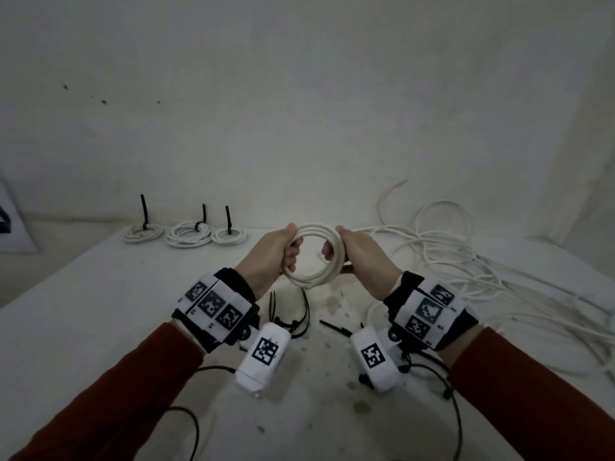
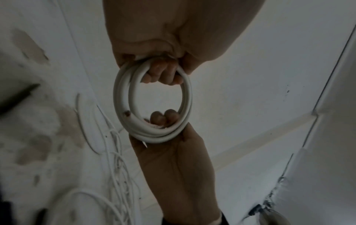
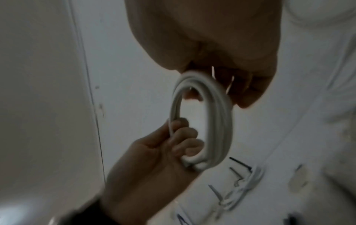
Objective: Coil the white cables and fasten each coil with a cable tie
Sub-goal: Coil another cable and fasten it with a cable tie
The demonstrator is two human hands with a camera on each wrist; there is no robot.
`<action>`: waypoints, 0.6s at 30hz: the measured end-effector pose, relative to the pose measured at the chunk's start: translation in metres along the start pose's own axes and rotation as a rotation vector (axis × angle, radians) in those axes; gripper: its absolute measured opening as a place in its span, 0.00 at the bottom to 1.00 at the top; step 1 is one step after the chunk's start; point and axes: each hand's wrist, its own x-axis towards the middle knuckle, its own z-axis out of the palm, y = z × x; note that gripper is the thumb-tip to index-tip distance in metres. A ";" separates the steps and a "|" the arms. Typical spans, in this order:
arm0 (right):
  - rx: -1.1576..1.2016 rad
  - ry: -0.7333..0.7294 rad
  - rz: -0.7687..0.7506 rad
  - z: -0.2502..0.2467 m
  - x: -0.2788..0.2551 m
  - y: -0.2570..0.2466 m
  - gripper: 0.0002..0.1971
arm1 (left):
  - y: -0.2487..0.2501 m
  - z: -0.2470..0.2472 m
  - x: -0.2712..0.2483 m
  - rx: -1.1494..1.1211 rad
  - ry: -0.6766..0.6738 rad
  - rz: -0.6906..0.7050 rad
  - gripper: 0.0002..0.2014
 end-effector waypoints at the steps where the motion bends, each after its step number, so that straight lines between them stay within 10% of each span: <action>1: -0.177 -0.022 -0.012 -0.001 0.000 0.004 0.20 | -0.004 -0.007 0.000 0.027 0.029 -0.004 0.20; 8: -1.060 -0.498 -0.153 -0.020 -0.011 0.023 0.02 | -0.015 -0.052 0.001 0.068 0.210 -0.011 0.19; 18: -1.306 -0.870 -0.034 -0.036 -0.058 0.026 0.14 | -0.026 -0.057 0.002 0.137 0.215 0.004 0.19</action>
